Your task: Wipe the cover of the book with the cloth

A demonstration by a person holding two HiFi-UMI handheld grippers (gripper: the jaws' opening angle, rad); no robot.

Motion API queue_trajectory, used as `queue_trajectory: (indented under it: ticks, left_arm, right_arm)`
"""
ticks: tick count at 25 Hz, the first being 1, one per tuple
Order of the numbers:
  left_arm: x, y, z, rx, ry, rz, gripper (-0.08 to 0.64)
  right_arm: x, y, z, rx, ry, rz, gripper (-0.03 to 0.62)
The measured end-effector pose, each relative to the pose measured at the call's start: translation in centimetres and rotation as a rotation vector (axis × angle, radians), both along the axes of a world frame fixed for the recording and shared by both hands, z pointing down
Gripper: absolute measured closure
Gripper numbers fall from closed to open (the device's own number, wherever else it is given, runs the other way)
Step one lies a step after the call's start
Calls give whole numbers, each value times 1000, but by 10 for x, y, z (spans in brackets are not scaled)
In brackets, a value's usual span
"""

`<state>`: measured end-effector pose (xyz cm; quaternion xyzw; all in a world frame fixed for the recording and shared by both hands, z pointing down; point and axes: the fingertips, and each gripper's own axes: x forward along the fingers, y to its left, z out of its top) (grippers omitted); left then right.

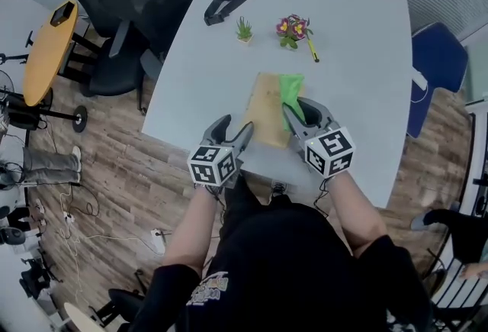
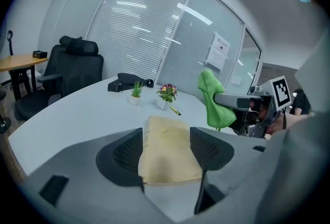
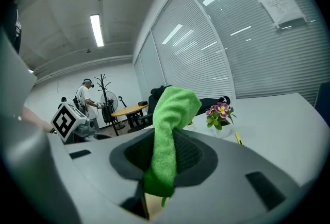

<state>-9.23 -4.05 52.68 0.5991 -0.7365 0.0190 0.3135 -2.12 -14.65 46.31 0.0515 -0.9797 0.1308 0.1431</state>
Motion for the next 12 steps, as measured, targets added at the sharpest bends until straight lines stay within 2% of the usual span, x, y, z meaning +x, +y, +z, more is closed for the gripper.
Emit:
queue_trajectory:
  ticks: [5, 12]
  left_arm:
    - [-8, -16, 19, -31, 41, 61, 285]
    - [-17, -36, 47, -85, 87, 200, 285]
  right_arm:
    - [-4, -12, 10, -18, 21, 58, 495]
    - [-21, -21, 22, -44, 58, 159, 494]
